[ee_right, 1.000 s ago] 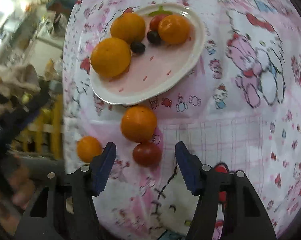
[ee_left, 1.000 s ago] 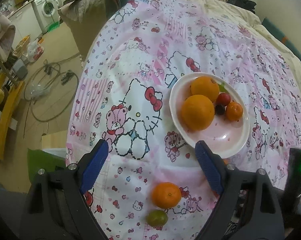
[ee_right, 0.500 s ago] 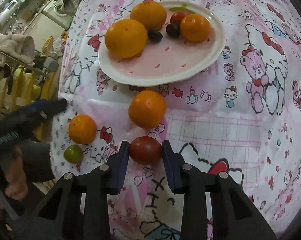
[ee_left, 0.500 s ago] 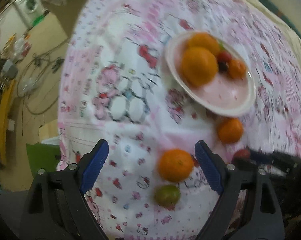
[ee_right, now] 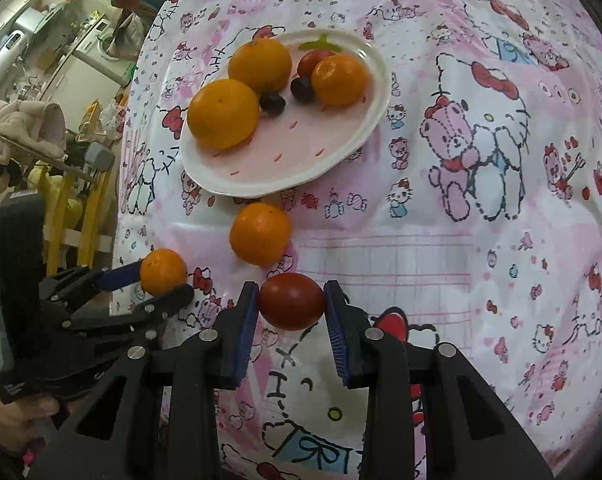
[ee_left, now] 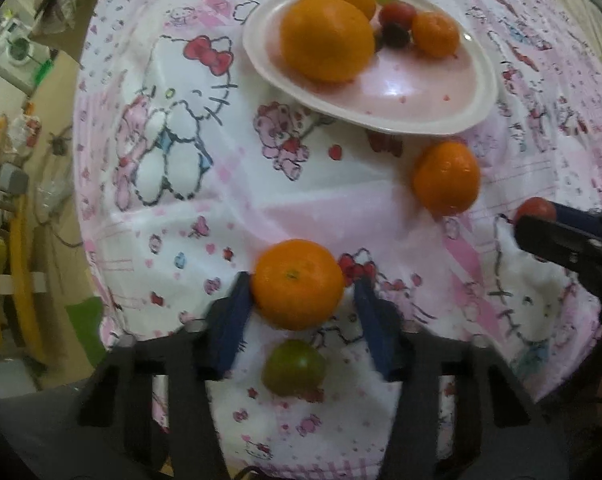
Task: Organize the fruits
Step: 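Grasp the red tomato with the right tool while the left tool grasps a tangerine, then carry the tomato and tangerine onto the plate and open both tools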
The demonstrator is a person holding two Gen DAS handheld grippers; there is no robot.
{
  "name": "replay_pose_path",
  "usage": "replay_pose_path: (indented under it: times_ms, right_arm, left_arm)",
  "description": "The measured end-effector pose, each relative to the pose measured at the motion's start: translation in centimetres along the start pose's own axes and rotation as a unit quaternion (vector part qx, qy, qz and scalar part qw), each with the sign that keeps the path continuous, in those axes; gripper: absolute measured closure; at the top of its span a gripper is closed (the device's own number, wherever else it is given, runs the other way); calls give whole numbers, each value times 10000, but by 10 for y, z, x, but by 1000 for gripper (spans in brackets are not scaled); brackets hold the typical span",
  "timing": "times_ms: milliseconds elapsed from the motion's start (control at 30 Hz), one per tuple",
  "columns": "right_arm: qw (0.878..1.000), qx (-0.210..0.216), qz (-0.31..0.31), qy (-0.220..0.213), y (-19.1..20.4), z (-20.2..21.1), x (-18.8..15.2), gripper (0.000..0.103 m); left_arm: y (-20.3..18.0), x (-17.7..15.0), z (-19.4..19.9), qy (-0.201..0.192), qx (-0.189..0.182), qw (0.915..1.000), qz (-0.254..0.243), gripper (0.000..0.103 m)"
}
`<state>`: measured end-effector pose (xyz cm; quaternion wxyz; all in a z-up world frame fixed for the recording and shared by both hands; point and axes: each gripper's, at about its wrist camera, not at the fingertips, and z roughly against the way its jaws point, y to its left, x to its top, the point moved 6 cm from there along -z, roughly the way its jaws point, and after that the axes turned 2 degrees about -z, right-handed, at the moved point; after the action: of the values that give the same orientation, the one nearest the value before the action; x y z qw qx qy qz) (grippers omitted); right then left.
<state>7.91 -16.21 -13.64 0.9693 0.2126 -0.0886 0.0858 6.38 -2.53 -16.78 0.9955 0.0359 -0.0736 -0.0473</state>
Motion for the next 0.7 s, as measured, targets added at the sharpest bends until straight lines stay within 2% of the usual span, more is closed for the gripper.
replay_pose_path:
  times_ms: [133,333,533,700]
  right_arm:
    - [10000,55,0,-1,-1,2,-1,68]
    - [9999,99,-18,-1,-2,4,0,68]
    - [9999,91,-45,-64,-6,13,1,68]
    - [9993,59,-284,-255,-22,29,8,68]
  left_arm:
    - [1,2,4,-64,-170,9998,124,63]
    - [8,9,13,-228,-16,9997,84,63]
    - [11,23,38,-743,133,9971,137,63]
    - [20,30,49,-1107,97,9935,251,63]
